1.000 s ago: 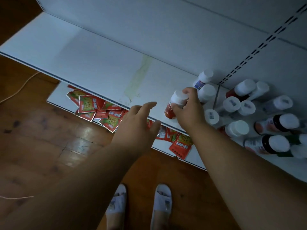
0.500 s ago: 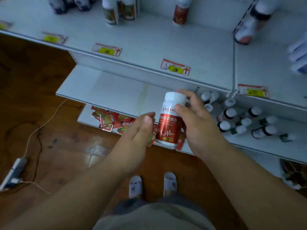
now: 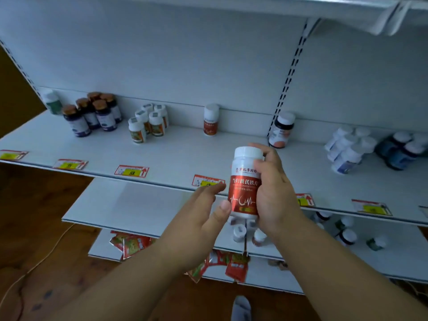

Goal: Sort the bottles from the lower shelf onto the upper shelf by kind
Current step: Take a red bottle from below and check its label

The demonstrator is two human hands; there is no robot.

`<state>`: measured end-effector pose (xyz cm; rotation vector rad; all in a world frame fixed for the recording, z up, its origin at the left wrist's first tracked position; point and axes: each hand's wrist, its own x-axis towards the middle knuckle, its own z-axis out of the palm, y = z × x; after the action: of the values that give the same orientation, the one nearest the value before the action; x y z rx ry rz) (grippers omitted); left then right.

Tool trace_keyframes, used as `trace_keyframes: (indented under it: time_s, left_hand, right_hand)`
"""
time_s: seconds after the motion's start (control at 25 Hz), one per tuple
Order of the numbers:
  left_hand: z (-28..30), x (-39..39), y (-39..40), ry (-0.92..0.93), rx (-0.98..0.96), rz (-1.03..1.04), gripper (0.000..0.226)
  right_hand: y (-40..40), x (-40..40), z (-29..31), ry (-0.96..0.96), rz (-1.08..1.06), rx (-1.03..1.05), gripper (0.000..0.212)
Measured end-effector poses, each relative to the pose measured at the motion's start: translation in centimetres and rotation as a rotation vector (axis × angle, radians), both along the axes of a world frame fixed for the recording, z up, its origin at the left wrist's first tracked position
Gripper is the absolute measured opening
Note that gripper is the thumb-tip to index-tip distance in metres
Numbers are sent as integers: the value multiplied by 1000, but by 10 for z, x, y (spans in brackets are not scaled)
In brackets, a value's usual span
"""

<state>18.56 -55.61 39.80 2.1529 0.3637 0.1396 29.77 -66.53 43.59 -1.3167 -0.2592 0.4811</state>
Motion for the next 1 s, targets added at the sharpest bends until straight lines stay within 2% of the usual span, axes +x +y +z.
trace_keyframes:
  time_s: [0.08,0.12,0.32,0.56,0.68,0.84,1.0]
  left_hand:
    - [-2,33,-1,2,15,23,82]
    - [-5,48,0,5,20,45,83]
    - [-19,107,28,53,88,107,82]
    - [-45,172,101,197,326,79,82]
    - [-57,206,141,215,424,49,78]
    - [-74,242,183,252,529,21,85]
    - [-97,270,209,274,640,-66,91]
  right_hand:
    - [3,34,-2,-96,10,-121,11]
    - [6,50,-2,-168,24,-188,13]
    - [35,125,-12,-354,77,-381,44]
    - [95,188,-35,-553,50,-673,61]
    - [132,212,-55,-627,36,-750,60]
    - [163,242,-80,-726,-94,-888,63]
    - [177,254,-89,-760,-193,-895,62]
